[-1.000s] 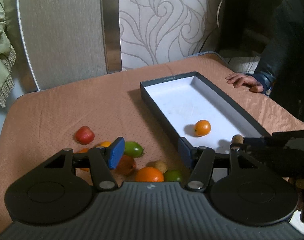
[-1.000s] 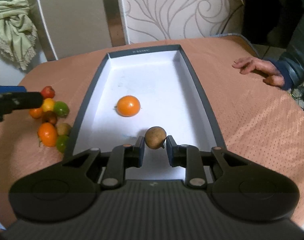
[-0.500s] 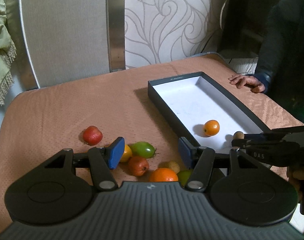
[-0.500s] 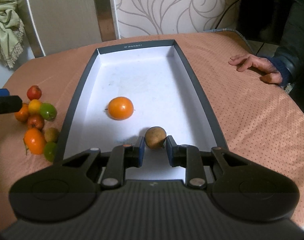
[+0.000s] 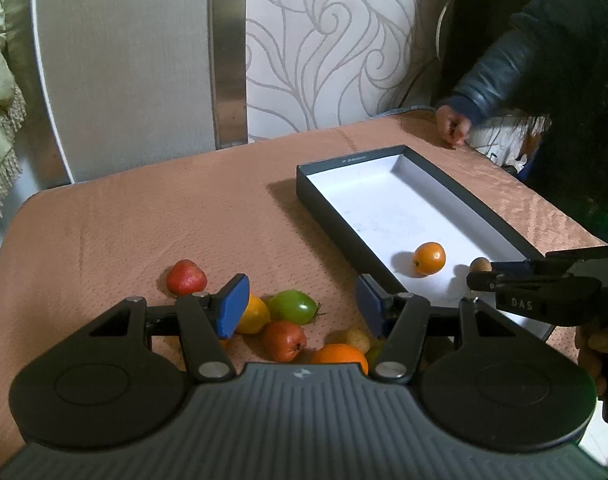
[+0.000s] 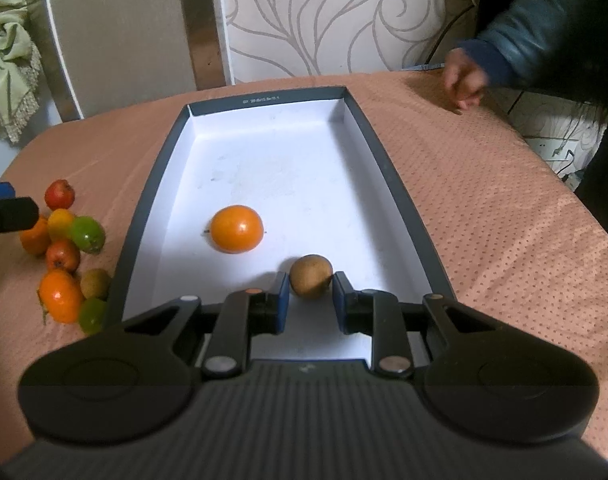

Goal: Organize fruits
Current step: 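Lower the brown kiwi into the box and open the right gripper, then move both tools back toward the fruit pile beside the box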

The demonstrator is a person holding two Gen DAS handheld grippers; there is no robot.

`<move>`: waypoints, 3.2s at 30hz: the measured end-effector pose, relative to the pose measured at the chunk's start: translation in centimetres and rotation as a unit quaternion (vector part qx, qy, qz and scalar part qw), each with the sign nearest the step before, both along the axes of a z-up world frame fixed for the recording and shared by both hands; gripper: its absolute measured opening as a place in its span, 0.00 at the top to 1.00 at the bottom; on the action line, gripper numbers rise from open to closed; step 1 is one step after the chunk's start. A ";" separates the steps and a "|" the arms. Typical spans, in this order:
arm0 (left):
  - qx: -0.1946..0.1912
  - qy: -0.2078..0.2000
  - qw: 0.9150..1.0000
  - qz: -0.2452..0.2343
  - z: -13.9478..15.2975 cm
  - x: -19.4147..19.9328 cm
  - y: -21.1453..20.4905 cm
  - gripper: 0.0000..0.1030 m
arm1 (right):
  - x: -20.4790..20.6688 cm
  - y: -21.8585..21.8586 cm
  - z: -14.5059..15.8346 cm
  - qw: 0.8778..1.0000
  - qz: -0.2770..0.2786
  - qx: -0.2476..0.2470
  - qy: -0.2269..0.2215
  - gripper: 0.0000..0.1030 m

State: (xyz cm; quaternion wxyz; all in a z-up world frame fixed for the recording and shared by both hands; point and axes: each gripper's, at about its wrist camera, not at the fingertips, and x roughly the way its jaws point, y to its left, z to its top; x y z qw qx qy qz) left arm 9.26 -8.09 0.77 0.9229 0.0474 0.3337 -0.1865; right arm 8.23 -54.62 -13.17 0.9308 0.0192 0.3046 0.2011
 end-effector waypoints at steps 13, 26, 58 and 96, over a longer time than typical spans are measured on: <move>-0.008 0.003 1.000 0.001 -0.4 0.6 0.7 0.37 | -1.3 -0.5 1.2 0.999 -0.019 0.009 -0.026 0.71; -0.009 0.001 1.000 -0.010 -0.4 0.4 0.6 0.37 | -3.9 -1.3 2.9 0.998 -0.031 0.030 -0.048 0.71; -0.007 0.011 1.000 -0.010 -1.7 -0.9 2.5 0.37 | -11.0 5.7 4.9 0.992 0.107 0.012 -0.071 0.71; 0.010 0.025 0.999 -0.032 -3.1 0.6 3.5 0.37 | -8.4 8.8 2.5 0.998 0.069 -0.015 -0.005 0.71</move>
